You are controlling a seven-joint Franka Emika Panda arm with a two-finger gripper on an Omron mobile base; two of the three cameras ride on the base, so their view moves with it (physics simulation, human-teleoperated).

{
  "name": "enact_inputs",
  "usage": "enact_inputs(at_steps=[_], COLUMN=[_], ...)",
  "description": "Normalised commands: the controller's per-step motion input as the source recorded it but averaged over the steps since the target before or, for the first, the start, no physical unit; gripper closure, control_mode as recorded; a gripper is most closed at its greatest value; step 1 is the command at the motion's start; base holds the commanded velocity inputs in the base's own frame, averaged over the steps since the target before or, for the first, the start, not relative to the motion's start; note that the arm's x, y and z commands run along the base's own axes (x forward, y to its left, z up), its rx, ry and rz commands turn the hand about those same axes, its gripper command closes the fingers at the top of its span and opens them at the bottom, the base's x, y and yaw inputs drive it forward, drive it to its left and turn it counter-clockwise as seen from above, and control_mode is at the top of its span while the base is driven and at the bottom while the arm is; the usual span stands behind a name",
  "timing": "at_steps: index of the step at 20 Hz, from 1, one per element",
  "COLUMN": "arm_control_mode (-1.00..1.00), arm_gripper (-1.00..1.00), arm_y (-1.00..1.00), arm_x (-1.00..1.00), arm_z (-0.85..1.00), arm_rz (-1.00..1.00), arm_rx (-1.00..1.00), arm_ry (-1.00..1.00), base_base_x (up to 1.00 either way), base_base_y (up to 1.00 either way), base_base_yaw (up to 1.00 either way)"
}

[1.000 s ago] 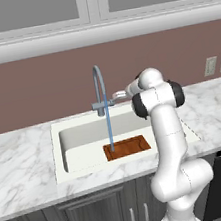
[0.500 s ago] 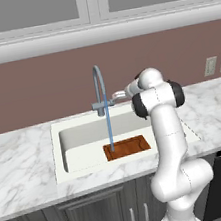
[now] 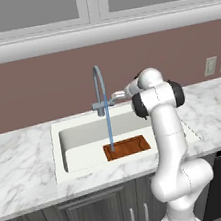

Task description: Turn on the sink faucet with hot water and rinse the cutting board for ten seconds, then turn off the faucet. Push the cutting board to reach the water if necessary.

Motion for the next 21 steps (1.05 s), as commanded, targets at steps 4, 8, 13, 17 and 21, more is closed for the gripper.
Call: enact_inputs(at_steps=[4,8,13,17,21], arm_control_mode=[-1.00,-1.00,-1.00,-1.00,-1.00], arm_gripper=[-1.00,-1.00,-1.00,-1.00,-1.00], arm_y=[0.44,0.44,0.40,0.35,0.35], arm_x=[0.00,0.00,0.00,0.00,0.00], arm_z=[-0.02,0.00,0.00,0.00,0.00], arm_rz=[0.00,0.00,0.00,0.00,0.00], arm_rx=[0.00,0.00,0.00,0.00,0.00], arm_ry=[0.00,0.00,0.00,0.00,0.00], base_base_x=[0.00,0.00,0.00,0.00,0.00], base_base_y=[0.00,0.00,0.00,0.00,0.00], base_base_yaw=[0.00,0.00,0.00,0.00,0.00])
